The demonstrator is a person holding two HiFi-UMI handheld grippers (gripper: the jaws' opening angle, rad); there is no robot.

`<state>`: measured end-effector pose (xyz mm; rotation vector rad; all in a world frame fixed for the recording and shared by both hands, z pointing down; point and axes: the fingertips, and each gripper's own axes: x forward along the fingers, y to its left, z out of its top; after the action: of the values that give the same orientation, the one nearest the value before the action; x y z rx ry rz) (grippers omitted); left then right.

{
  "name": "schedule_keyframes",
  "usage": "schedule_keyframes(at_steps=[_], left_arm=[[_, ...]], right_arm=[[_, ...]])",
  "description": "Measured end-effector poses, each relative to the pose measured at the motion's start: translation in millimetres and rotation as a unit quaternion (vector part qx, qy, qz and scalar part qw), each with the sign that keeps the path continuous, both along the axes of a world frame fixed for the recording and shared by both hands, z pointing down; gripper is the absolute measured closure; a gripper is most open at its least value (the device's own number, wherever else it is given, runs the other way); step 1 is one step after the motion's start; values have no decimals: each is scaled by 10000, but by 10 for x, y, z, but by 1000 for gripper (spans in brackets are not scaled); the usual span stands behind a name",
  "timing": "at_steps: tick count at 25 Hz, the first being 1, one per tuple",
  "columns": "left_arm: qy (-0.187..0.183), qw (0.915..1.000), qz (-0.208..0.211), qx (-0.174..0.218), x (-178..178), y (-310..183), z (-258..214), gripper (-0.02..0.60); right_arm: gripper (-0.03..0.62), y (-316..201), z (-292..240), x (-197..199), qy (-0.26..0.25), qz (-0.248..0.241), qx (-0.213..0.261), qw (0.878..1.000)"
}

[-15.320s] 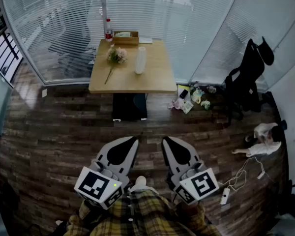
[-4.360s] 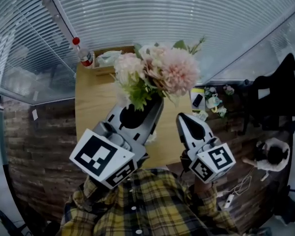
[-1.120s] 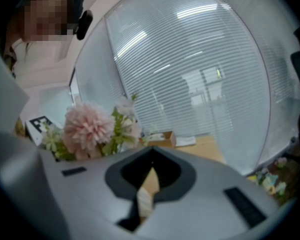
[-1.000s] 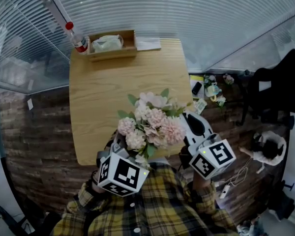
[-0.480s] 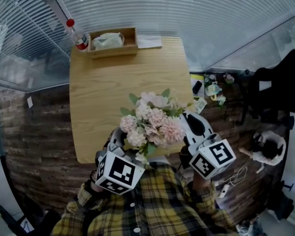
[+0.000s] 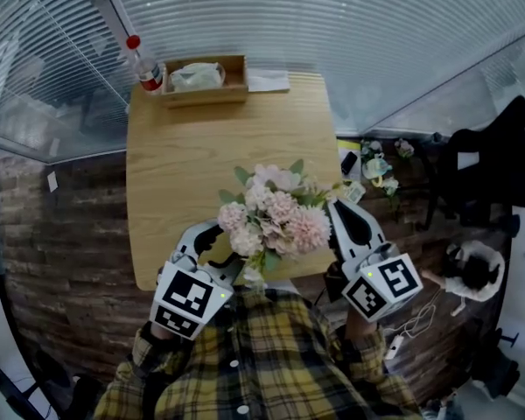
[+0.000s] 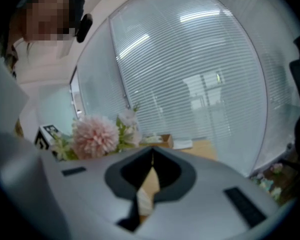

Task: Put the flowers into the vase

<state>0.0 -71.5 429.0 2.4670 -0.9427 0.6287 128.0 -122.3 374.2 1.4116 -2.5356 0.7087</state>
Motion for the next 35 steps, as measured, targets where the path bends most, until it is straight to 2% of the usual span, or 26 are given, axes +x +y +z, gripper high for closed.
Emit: schedule_keyframes(at_steps=[4, 8, 12, 17, 21, 24, 30, 35], left_arm=[[95, 9991, -418, 9, -325, -92, -54, 400], [429, 9956, -827, 107, -599, -172, -265, 402], [799, 9902, -1076, 398, -724, -281, -554, 403], [1258, 9813, -1212, 812, -715, -386, -992, 405], [1449, 9726, -1315, 1254, -705, -475, -1329, 438], [1483, 9693, -1300, 1471, -664, -510, -1498, 465], [1667, 9668, -1176, 1540, -512, -538, -1647, 542], [1767, 9628, -1076, 1739, -392, -596, -1823, 567]], right_arm=[[580, -37, -131, 124, 107, 78, 182, 9997], [580, -31, -304, 171, 175, 125, 345, 9992], [580, -84, -500, 124, 200, 33, 569, 9982], [580, -108, -808, 2, 211, -151, 913, 9955], [580, -132, -1079, -153, 161, -347, 1243, 9915], [580, -149, -1243, -267, 119, -491, 1424, 9885], [580, -140, -1393, -404, 114, -688, 1568, 9852], [580, -160, -1444, -472, 92, -786, 1588, 9841]])
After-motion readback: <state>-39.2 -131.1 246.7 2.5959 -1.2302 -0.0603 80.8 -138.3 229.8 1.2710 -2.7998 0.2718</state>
